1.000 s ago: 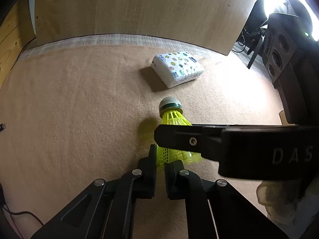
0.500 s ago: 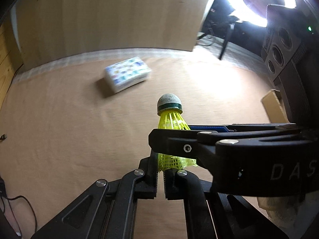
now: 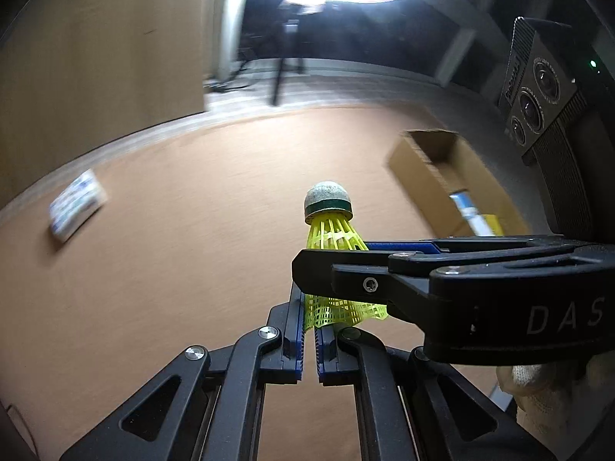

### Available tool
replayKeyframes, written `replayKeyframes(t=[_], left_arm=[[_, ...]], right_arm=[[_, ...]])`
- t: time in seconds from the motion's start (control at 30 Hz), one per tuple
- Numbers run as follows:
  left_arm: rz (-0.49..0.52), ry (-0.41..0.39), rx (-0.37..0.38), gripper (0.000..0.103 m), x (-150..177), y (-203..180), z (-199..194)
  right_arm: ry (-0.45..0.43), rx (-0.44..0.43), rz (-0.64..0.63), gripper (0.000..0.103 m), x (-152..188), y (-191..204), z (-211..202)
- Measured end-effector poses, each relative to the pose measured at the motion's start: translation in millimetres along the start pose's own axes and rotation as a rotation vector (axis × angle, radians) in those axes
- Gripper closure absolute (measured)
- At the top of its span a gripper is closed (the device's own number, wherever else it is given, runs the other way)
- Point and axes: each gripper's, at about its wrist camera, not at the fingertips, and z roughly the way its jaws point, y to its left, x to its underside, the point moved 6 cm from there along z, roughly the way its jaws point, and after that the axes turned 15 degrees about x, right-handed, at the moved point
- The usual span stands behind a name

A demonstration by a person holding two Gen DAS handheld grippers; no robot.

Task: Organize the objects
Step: 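Carry the shuttlecock over the cardboard box with the right tool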

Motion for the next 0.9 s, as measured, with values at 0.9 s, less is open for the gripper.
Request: replayKeyframes(t=[0.9], left_arm=[[0.209, 0.101, 0.100, 0.099, -108, -180, 173]], right_arm=[[-0.099, 0.174, 0.154, 0.065, -59, -220, -71]])
